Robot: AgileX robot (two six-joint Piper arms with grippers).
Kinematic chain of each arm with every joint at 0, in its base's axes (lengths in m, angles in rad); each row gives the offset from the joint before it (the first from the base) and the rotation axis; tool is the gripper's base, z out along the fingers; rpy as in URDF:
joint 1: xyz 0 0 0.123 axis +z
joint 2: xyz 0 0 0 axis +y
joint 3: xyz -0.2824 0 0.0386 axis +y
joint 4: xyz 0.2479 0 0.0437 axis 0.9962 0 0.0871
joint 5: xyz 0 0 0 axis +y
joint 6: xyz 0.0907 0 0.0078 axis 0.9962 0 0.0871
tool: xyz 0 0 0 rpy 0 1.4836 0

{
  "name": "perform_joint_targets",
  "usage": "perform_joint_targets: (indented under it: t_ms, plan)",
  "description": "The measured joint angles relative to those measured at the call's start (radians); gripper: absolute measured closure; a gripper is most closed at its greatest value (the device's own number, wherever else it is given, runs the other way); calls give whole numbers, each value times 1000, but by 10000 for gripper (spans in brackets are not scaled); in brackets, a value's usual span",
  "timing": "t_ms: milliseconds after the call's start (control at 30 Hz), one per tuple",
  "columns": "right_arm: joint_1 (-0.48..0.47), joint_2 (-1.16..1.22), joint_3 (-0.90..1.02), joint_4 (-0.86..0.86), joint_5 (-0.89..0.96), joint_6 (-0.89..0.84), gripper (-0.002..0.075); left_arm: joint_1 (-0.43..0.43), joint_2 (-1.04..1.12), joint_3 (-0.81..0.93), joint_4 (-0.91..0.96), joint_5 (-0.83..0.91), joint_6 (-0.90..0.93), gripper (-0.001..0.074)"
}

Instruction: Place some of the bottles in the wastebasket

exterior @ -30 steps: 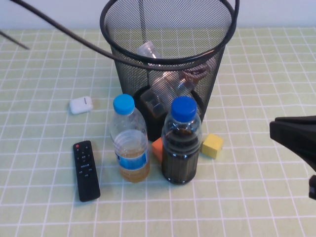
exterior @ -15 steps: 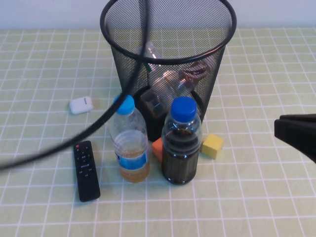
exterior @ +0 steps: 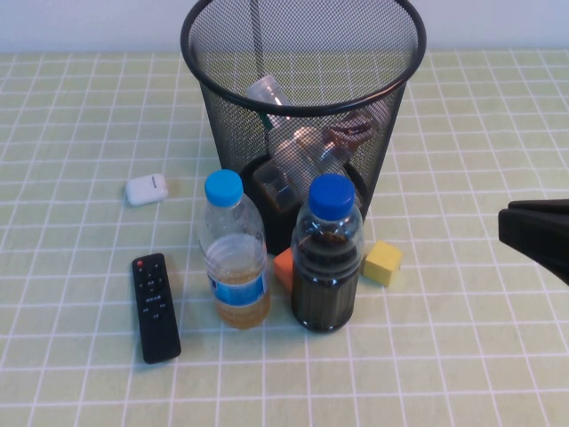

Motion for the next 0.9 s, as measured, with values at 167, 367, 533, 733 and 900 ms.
perform_joint_targets:
  t_ms: [167,367,533,733,900]
  plan:
    - [0,0,0,-3,2,0,726,0,-126,184,6,-90,-42,738]
    - [0,0,0,-5,4,0,726,0,-147,343,6,-165,-49,738]
    - [0,0,0,-11,-7,0,726,0,-145,472,6,-174,-49,738]
    - [0,0,2,-11,-27,0,726,0,-145,590,6,-176,-49,738]
    - [0,0,2,-11,-27,0,726,0,-145,655,6,-178,-49,738]
